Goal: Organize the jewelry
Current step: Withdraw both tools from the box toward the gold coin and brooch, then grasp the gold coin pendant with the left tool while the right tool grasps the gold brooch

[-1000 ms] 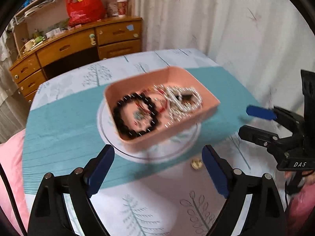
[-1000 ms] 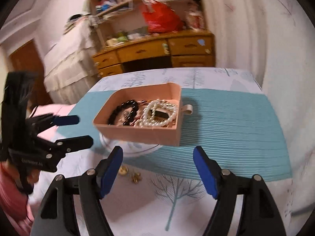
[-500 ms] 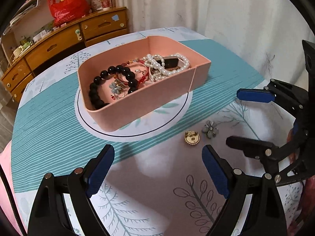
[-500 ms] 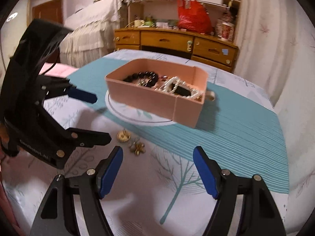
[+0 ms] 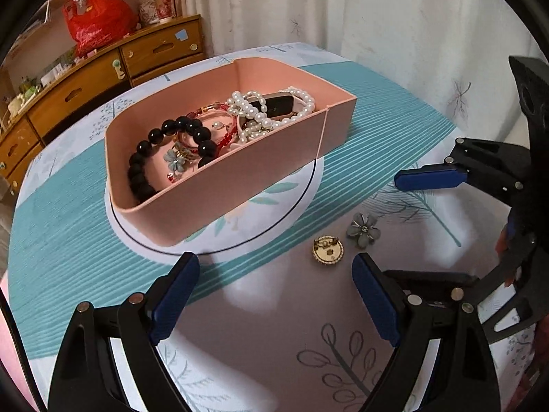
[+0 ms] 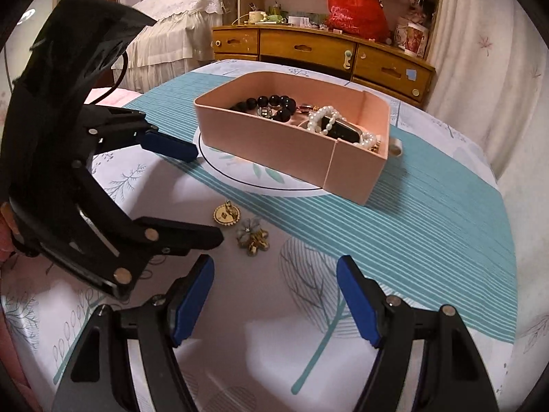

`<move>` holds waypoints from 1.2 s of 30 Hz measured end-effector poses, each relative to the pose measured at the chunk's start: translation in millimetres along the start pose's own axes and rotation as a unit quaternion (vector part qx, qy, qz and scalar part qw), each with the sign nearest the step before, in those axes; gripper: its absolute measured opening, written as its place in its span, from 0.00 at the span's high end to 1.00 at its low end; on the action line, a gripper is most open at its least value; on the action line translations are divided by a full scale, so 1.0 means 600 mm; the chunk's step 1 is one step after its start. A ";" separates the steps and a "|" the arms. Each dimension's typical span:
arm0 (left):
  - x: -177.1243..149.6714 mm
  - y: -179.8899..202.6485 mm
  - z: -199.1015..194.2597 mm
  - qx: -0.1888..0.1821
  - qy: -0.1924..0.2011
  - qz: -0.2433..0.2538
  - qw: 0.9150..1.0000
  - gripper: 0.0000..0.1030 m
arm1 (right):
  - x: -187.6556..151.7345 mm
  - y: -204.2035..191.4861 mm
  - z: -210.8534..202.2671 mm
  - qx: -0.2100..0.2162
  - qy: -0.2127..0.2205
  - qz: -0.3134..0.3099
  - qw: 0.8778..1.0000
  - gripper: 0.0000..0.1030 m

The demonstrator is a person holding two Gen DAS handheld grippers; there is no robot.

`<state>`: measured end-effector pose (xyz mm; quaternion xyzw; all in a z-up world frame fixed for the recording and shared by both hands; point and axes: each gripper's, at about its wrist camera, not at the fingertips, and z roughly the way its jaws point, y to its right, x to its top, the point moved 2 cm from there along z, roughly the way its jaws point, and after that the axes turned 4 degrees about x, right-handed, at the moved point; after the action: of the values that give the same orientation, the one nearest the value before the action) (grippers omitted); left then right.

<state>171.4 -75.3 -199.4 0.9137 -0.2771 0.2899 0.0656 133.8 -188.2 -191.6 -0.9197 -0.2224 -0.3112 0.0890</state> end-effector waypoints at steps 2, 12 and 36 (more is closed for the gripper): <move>0.004 0.002 0.003 -0.002 0.002 0.001 1.000 0.11 | -0.001 0.005 0.001 0.000 -0.003 0.007 1.000 0.22; 0.006 -0.012 0.014 0.007 0.012 -0.013 1.000 0.00 | 0.001 0.024 0.013 -0.021 -0.018 0.043 0.999 0.00; 0.007 -0.017 0.014 0.011 0.012 -0.023 1.000 0.01 | 0.000 0.022 0.012 -0.022 -0.018 0.042 0.999 0.00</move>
<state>184.0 -71.4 -203.5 0.9169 -0.2516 0.3027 0.0653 144.0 -197.9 -197.4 -0.9354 -0.1779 -0.2956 0.0780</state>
